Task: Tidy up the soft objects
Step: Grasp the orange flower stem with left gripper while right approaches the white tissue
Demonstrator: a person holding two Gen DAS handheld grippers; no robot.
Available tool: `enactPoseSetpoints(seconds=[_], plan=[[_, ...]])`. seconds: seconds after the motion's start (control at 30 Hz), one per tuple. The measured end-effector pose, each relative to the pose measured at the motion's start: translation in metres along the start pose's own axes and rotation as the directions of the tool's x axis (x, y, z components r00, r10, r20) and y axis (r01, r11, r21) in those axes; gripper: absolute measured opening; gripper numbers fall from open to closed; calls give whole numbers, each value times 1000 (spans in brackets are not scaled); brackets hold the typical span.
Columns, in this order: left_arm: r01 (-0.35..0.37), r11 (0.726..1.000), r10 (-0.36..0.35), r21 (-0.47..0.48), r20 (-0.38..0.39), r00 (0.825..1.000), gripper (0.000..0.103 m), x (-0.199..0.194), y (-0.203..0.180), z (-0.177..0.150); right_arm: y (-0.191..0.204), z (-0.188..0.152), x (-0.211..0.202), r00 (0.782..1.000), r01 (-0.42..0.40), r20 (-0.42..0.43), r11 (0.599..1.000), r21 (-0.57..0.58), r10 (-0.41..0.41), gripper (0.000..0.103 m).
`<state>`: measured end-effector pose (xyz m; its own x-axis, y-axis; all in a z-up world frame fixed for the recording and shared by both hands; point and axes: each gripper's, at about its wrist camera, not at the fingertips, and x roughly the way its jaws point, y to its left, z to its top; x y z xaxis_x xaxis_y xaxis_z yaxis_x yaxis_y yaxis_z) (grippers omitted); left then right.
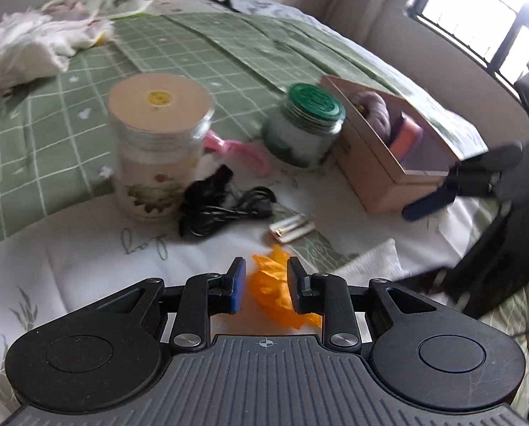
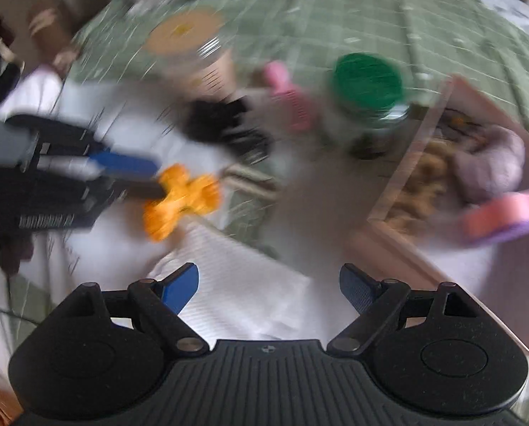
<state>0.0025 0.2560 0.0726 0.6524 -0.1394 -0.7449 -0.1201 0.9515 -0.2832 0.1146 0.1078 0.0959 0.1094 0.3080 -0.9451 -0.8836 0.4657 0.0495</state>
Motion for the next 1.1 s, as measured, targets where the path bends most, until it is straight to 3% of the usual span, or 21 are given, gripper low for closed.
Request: enactPoseSetpoints(seconds=[0.1,0.17,0.27,0.4,0.5,0.57,0.6,0.8,0.93,1.03,1.1], plan=[[10,1000,-9,-16,36,999,28,-4,-1,7,18,5,9,999,52,6,995,-82,-51,87],[-22,1000,23,-7,40,999,28,-3,-5,7,19,19,16,998,57,-37,996,-63,-59,87],[-103,994,103,-32,-6,995,28,9,2,6,9,54,27,995,3,-99,997,80,5,87],[-74,988,70,-139,-32,997,28,10,20,8,-6,93,56,987,4,-154,961,276,40,84],[-40,988,37,-150,-22,999,28,8,22,8,-12,99,81,975,44,-219,929,367,41,61],[-21,988,17,-154,-27,999,28,9,22,8,-8,95,82,972,58,-233,942,330,22,48],[-8,988,3,-157,-29,1000,28,10,22,8,-5,92,78,971,51,-238,955,292,21,47],[101,990,-101,-102,14,995,28,9,5,5,-17,35,37,963,60,-270,975,214,0,47],[93,991,-93,94,-2,996,28,15,-28,-6,-44,-23,7,963,164,-245,969,185,-116,47],[67,974,-60,217,-37,997,28,22,-51,-13,-67,-67,-9,950,280,-188,944,174,-248,47],[83,957,-69,278,-60,996,28,21,-62,-15,-80,-90,-15,948,303,-153,934,189,-277,49]])
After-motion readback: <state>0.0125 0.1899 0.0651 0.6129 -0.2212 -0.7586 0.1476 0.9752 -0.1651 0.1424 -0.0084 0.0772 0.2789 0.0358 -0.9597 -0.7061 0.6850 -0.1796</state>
